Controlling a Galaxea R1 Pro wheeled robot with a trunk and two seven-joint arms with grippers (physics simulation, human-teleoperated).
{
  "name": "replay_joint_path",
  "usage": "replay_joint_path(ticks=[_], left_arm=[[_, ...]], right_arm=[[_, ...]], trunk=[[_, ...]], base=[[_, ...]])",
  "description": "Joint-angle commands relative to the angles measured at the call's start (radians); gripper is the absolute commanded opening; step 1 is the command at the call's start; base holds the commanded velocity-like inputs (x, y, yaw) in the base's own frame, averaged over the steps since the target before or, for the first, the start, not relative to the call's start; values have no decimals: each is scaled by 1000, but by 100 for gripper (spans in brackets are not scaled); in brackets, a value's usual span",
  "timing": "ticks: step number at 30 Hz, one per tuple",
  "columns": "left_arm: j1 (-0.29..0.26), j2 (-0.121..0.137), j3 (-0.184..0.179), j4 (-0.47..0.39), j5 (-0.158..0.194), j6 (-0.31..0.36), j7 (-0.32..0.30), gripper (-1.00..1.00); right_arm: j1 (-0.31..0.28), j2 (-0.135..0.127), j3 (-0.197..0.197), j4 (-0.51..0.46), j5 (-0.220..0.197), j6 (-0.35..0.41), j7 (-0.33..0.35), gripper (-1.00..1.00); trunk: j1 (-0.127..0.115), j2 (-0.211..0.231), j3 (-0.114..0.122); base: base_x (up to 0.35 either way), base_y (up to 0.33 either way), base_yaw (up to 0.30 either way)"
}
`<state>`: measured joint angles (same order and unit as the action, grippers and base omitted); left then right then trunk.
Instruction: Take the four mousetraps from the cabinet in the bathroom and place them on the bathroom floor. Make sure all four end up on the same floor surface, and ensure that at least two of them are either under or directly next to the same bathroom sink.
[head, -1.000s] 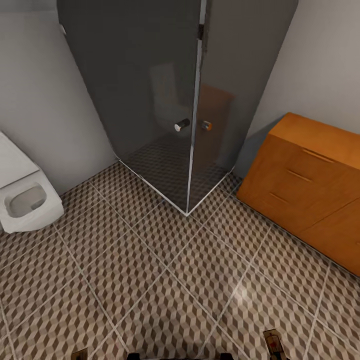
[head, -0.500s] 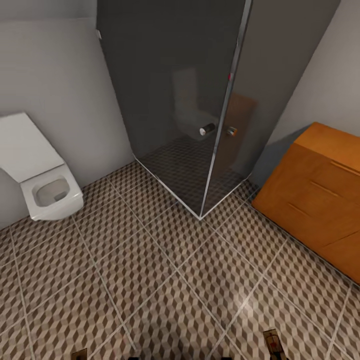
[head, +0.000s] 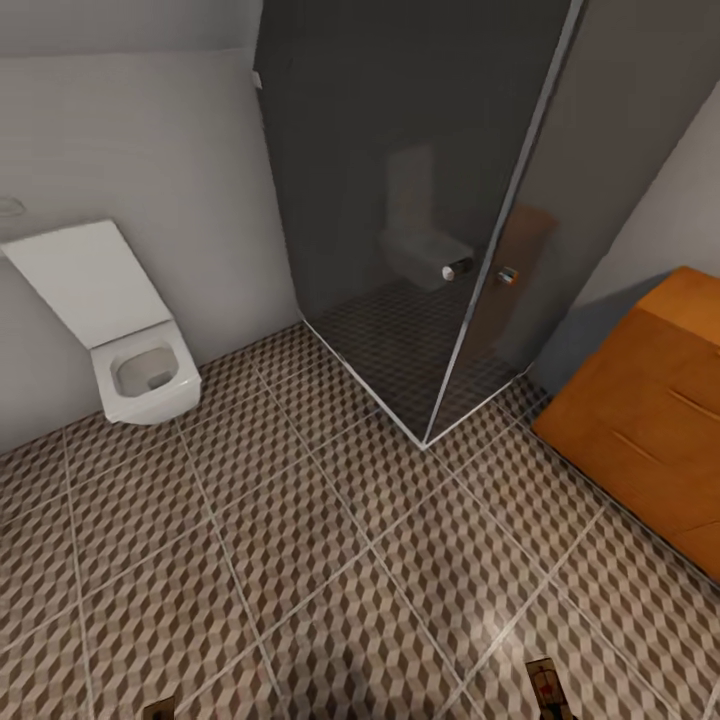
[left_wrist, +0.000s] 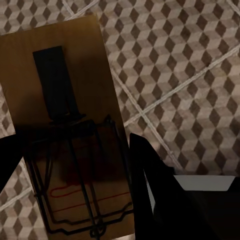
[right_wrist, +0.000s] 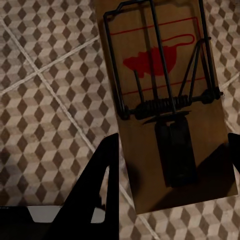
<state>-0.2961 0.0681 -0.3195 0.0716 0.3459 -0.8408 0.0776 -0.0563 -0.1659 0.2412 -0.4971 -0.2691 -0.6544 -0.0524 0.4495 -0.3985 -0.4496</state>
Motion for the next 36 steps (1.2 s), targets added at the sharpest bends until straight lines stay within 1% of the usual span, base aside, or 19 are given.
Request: replay_joint_path(ticks=[1, 36], left_arm=[[-2, -1, -9, 4, -4, -4, 8, -100], [-2, -1, -9, 4, -4, 0, 10, -100]], right_arm=[[0, -1, 9, 0, -9, -4, -3, -100], [0, -1, 9, 0, -9, -3, -2, -100]], trunk=[[1, -2, 0], [1, -2, 42]], base=[[0, 0, 222], [0, 0, 222]])
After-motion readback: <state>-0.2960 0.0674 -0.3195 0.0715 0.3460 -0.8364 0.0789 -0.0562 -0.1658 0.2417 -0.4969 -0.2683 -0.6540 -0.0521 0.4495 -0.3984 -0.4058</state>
